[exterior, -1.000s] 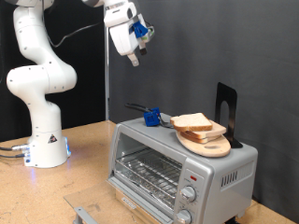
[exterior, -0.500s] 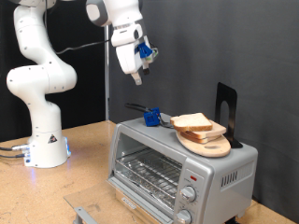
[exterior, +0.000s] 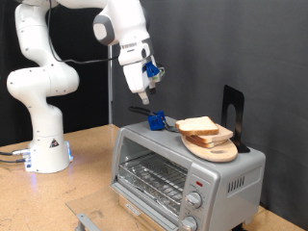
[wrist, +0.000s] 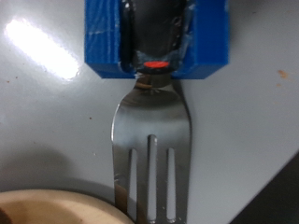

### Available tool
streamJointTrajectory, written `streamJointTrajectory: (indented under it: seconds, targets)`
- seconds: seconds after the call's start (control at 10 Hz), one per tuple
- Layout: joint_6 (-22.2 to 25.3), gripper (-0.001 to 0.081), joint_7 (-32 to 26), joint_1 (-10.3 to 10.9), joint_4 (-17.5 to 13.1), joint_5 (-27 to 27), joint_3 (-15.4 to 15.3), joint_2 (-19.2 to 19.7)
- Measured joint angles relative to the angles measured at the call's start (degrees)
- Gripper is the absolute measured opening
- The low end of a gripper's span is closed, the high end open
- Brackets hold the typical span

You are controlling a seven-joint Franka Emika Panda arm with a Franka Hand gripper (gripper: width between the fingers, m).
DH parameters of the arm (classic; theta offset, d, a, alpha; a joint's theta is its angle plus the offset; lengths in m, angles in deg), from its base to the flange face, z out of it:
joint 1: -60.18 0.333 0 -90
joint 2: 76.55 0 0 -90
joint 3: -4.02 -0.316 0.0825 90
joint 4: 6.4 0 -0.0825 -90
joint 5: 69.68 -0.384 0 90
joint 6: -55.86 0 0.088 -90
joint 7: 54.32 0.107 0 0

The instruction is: Make a piece of toast with the oven

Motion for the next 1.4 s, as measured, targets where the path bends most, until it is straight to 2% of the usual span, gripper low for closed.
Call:
streamJointTrajectory:
  seconds: [0.6, 1.4]
  targets:
    - [-7.94, 0.0808, -0.01, 0.11, 3.19, 0.11, -3.52, 4.26]
    - [-12.54, 0.0808, -0.1, 1.98, 5.07, -1.3, -5.21, 6.17]
